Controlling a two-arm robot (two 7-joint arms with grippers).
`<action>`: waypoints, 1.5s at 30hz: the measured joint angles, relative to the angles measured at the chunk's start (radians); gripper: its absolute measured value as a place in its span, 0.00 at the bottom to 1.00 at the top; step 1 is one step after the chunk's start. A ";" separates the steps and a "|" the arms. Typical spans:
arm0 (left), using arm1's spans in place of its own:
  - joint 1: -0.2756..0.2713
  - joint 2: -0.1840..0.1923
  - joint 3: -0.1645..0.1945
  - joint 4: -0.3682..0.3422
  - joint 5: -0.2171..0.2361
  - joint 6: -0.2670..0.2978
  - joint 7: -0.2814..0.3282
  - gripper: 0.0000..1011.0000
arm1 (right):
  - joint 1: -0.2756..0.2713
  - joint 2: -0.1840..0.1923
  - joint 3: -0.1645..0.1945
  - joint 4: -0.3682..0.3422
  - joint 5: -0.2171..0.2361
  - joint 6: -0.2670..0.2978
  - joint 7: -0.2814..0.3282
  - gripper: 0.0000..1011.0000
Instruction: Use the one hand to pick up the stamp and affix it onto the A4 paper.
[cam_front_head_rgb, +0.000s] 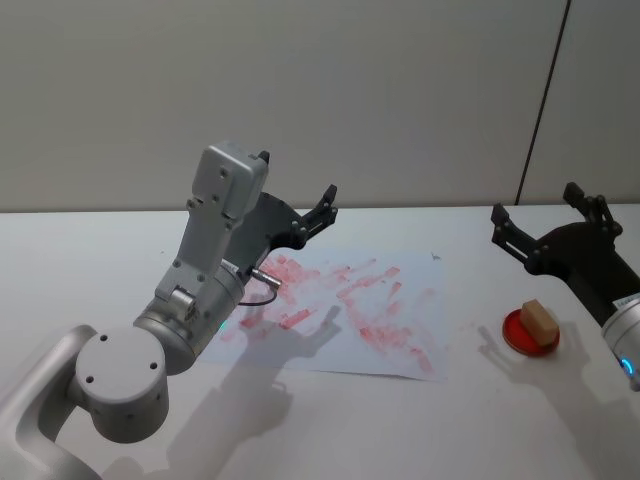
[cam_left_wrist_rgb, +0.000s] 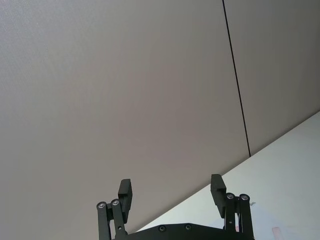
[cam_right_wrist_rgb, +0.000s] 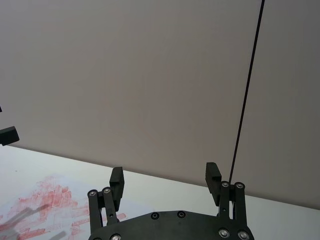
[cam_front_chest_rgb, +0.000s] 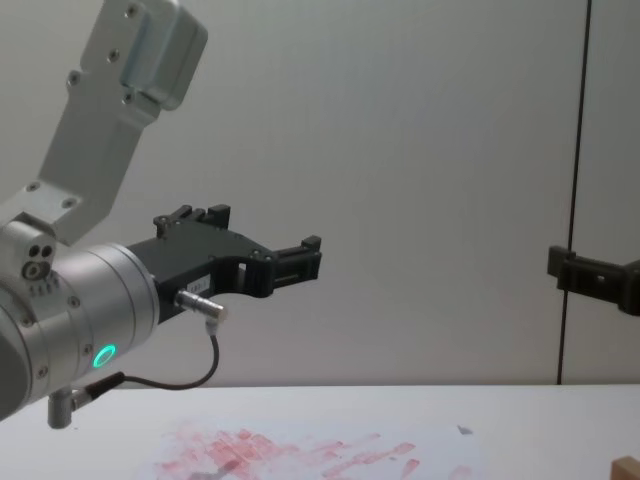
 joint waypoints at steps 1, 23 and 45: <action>0.000 0.000 0.000 0.000 0.000 0.000 0.000 0.99 | 0.000 0.000 0.000 0.000 0.000 0.000 0.000 0.99; 0.000 0.000 0.000 0.000 0.000 0.000 0.000 0.99 | 0.000 0.000 0.000 0.000 0.000 0.000 0.001 0.99; 0.000 0.000 0.000 0.000 0.000 0.000 0.000 0.99 | 0.000 0.000 0.000 0.000 0.000 0.000 0.001 0.99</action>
